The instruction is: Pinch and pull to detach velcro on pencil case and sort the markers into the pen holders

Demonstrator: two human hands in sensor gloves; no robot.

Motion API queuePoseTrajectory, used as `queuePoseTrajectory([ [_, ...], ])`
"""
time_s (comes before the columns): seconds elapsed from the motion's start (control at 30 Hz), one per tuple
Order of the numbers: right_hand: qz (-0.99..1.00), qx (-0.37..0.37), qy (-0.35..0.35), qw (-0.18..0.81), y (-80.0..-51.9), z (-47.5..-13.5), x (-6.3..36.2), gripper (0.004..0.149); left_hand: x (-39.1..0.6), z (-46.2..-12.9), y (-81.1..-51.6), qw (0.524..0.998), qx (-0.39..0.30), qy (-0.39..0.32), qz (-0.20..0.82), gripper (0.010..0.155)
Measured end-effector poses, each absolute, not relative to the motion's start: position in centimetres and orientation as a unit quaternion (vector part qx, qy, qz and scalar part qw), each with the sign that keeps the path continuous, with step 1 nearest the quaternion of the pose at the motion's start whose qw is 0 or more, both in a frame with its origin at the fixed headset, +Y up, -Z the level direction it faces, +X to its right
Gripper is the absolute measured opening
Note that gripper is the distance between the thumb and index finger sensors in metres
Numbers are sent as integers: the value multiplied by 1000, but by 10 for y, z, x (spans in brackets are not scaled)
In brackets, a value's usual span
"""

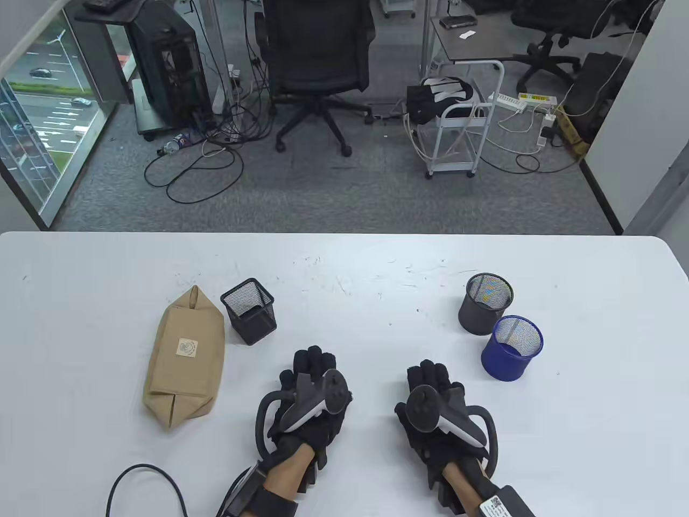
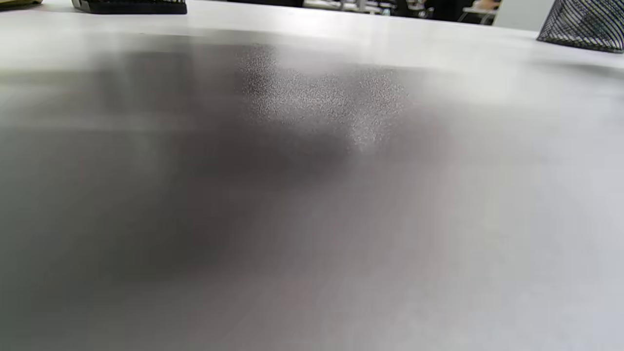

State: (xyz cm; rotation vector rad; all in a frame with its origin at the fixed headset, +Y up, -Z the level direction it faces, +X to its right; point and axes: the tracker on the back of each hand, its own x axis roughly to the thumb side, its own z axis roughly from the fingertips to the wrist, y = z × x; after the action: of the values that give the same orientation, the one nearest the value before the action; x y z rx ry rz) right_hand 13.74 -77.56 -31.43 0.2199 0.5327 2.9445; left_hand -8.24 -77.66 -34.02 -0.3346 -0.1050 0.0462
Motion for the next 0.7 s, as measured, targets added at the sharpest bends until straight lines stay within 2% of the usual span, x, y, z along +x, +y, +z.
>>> queuePoseTrajectory([
  [0.37,979,77,174,70,-774,-313,137,74,-83,-336,-770,984,-165,-53,31,82],
  [0.57,980,83,166,75,-771,-310,135,74,-88,-328,-752,987,-147,-57,30,82],
  [0.7,980,86,168,71,-771,-309,135,74,-116,-334,-725,991,-130,-33,25,82],
])
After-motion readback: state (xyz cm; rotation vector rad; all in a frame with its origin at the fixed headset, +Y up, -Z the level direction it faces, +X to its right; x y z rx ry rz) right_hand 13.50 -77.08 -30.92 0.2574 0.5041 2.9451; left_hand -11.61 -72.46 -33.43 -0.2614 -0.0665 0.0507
